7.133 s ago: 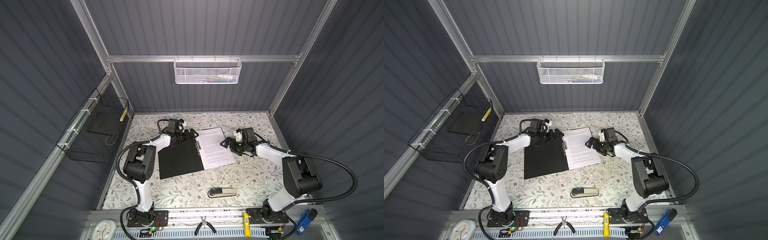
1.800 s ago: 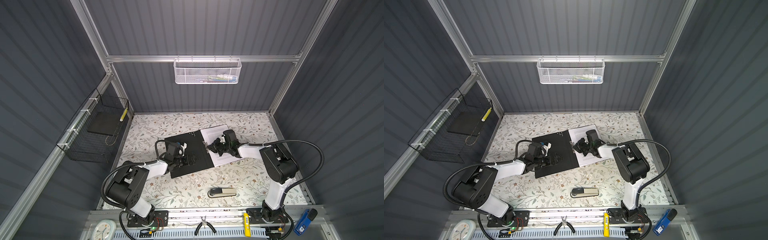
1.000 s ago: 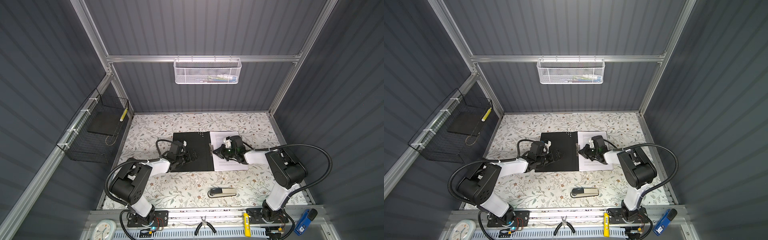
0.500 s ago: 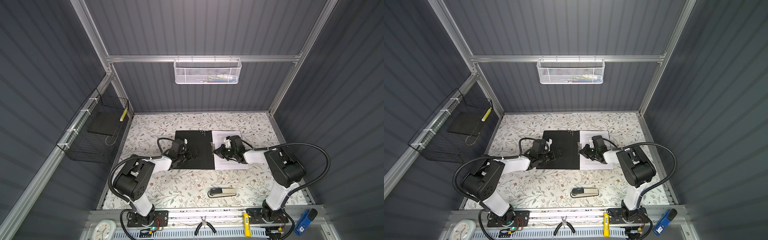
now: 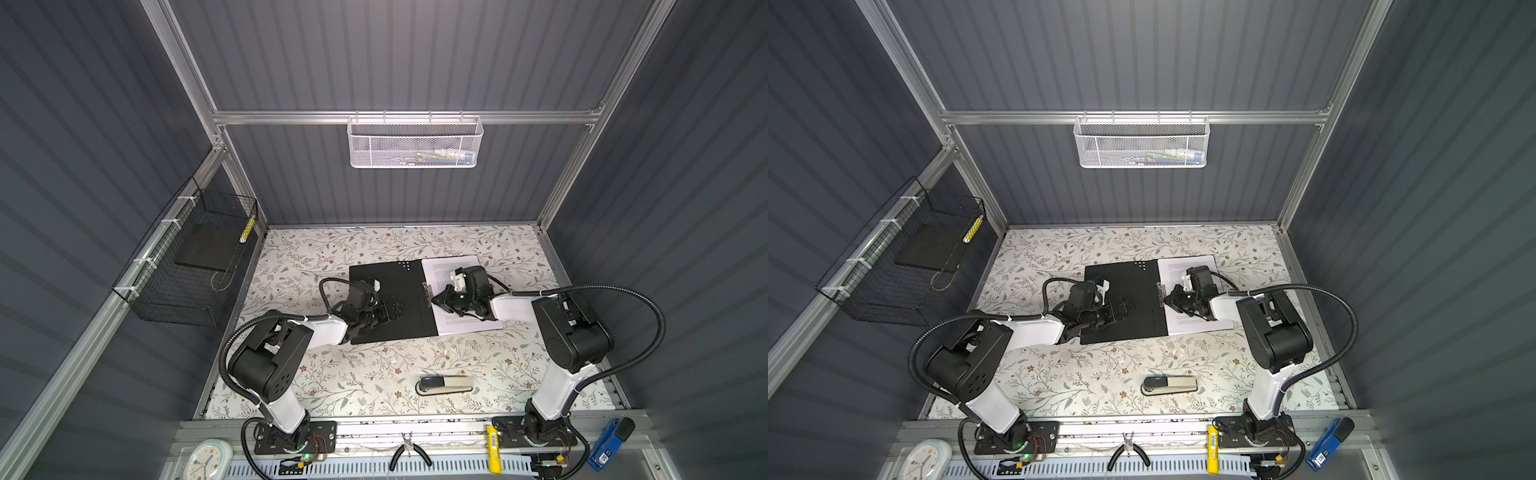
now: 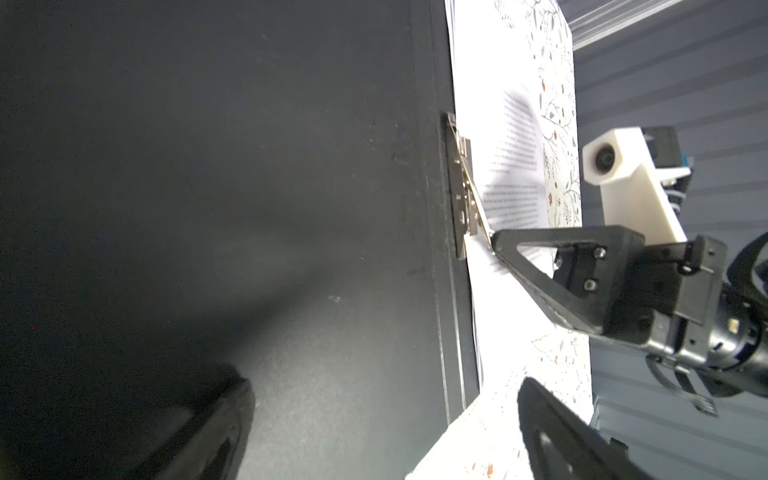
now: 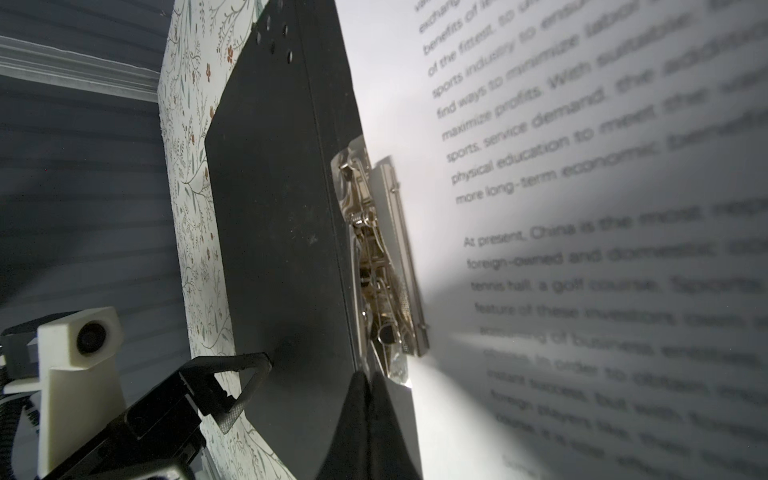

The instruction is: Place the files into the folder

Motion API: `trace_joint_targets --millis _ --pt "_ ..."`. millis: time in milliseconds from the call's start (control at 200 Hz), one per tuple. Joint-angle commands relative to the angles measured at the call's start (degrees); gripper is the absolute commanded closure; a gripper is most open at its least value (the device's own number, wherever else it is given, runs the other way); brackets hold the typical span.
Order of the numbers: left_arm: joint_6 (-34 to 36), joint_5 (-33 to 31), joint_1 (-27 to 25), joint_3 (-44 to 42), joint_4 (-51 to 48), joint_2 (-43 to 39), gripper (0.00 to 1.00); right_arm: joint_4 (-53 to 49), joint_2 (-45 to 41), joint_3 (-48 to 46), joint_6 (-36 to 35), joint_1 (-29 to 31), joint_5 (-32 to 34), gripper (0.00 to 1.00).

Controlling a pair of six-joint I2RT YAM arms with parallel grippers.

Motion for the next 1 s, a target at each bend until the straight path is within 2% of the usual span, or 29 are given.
trace_joint_targets --millis 0,310,425,465,570,785,991 --pt "-2.9 -2.5 -1.7 -2.7 -13.8 5.1 0.0 -12.3 3.8 -0.5 -4.3 -1.9 6.0 1.0" --pt "-3.2 -3.0 -2.8 -1.7 -14.5 6.2 0.0 -12.6 4.5 -0.1 -7.7 -3.6 5.9 1.0" --pt "-3.2 -2.8 -2.8 -1.0 -14.7 7.0 0.0 -12.7 5.7 -0.5 -8.8 -3.6 7.6 1.0" --pt "-3.2 -2.8 -2.9 -0.9 -14.7 7.2 0.0 -12.6 5.9 -0.7 -9.1 -3.6 10.5 1.0" --pt "-2.9 -2.9 -2.9 -0.6 -15.0 7.6 0.0 -12.6 7.3 -0.7 -9.4 -3.5 11.2 1.0" --pt "-2.8 -2.9 -2.9 -0.5 -15.0 8.2 0.0 -11.8 6.5 -2.9 -9.7 -3.4 16.3 1.0" --pt "-2.3 -3.0 -2.9 -0.4 -15.3 8.3 0.0 -11.0 7.7 -3.6 -9.3 -2.4 17.7 1.0"
